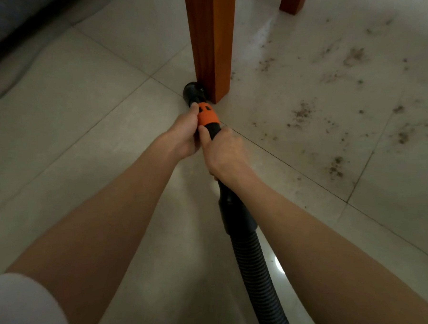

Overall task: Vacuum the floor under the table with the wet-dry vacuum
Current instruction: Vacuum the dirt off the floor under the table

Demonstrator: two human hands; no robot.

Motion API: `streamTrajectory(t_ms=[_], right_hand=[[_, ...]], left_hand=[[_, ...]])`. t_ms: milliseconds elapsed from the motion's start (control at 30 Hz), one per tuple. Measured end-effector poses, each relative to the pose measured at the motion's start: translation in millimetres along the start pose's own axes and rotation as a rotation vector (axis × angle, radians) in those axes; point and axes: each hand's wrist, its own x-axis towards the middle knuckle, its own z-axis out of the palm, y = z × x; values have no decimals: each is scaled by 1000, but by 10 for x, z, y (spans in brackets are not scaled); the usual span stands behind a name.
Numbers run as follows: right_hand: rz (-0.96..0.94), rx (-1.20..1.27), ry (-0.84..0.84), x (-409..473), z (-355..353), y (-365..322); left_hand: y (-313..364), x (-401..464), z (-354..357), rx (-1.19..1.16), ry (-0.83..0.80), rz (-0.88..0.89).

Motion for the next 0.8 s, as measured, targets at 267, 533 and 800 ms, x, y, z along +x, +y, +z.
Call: streamTrajectory(t_ms=[267, 533, 800], right_hand=[[69, 82, -54, -70, -145, 133], [147, 370, -237, -258, -350, 245], [111, 378, -421, -306, -221, 124]], left_hand=[[-105, -51, 118, 57, -2, 19], [-223, -167, 155, 119, 25, 45], [-192, -226, -197, 99, 89, 49]])
